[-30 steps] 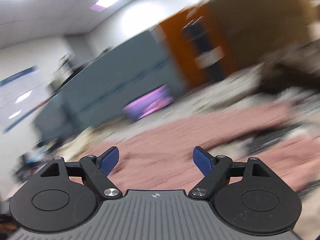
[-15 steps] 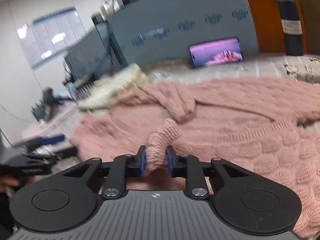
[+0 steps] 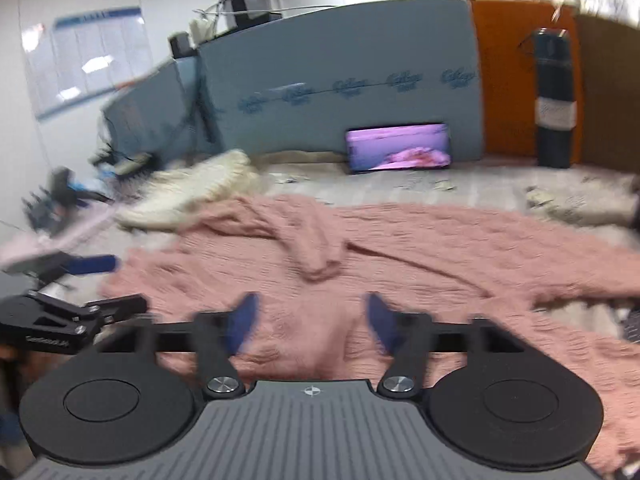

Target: Fold clothes

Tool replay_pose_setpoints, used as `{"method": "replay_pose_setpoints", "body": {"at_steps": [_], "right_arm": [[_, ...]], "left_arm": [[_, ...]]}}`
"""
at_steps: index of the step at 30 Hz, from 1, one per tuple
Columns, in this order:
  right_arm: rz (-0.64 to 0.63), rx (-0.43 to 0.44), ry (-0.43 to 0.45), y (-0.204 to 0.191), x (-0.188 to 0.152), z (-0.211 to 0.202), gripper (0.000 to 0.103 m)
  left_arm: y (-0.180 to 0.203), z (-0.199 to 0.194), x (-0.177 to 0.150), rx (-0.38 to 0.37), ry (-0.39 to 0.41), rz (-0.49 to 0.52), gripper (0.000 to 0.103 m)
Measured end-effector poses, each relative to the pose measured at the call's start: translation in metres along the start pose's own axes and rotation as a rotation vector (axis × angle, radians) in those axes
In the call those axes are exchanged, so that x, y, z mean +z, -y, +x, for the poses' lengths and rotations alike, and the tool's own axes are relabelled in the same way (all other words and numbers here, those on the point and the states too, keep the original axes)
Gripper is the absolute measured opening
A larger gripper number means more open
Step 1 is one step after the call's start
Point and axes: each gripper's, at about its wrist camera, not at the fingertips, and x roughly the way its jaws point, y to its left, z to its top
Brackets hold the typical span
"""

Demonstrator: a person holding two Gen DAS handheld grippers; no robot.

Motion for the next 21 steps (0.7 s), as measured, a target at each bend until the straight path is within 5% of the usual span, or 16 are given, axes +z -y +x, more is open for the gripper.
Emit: {"method": "replay_pose_setpoints", "body": {"at_steps": [3,7,13,16,21], "right_arm": [[-0.073,-0.092,-0.013,0.001,-0.006,0.006,0.072],[-0.132,-0.161,-0.089,0.005,-0.014,0.023,0.074],[-0.153,-0.119,-0.009,0.015,-0.016,0.005,0.082],[-0.191,-0.083,0.074,0.029,-0.02,-0.026,0.094],[-0.342,-0.054,0.057,0.039,-0.041,-0.069,0.103]], "left_arm": [[0.002,0.004,-0.003,0.019,-0.034,0.04,0.096],[0.002,-0.004,-0.002,0.007,0.014,0.047,0.096],[0.008,-0.038,-0.002,-0.181,0.154,0.156,0.096],[0.024,-0.043,-0.007,-0.255,0.096,0.314,0.097],[0.051,-0.03,-0.016,-0.191,0.028,0.518,0.097]]}}
